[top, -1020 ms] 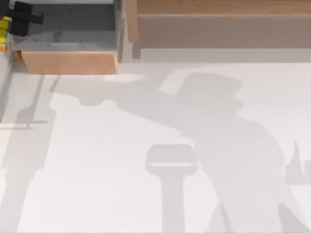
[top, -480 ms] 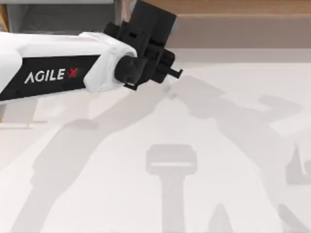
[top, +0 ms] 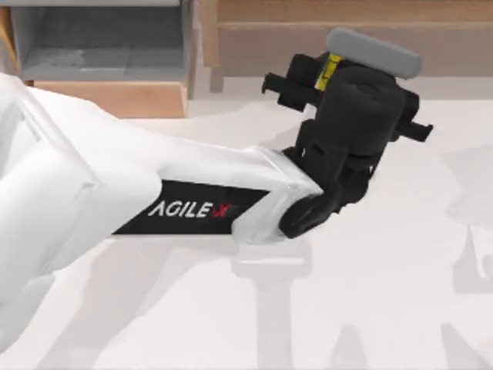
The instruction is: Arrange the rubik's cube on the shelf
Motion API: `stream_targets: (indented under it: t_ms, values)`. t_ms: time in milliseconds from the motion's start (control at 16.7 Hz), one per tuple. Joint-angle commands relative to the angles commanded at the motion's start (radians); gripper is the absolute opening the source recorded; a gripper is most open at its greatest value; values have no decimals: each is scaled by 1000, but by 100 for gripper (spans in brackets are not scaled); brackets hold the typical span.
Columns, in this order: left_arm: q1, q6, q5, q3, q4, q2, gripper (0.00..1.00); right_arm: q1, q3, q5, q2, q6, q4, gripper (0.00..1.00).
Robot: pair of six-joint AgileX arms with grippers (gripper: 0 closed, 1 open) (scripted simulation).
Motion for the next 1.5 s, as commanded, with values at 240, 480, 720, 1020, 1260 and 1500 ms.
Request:
stream_targets:
  t_ms: [240, 480, 720, 1020, 1260, 1500]
  values:
    - [-19, 39, -53, 69, 252, 114, 0, 0, 0, 0, 0, 0, 0, 100]
    - [5, 99, -98, 156, 449, 242, 0, 0, 0, 0, 0, 0, 0, 100]
    - [48, 147, -130, 231, 595, 343, 0, 0, 0, 0, 0, 0, 0, 100]
    - [69, 158, -139, 261, 644, 375, 0, 0, 0, 0, 0, 0, 0, 100]
    - [64, 160, -139, 257, 642, 373, 0, 0, 0, 0, 0, 0, 0, 100]
    - [84, 170, -117, 327, 587, 403, 0, 0, 0, 0, 0, 0, 0, 100]
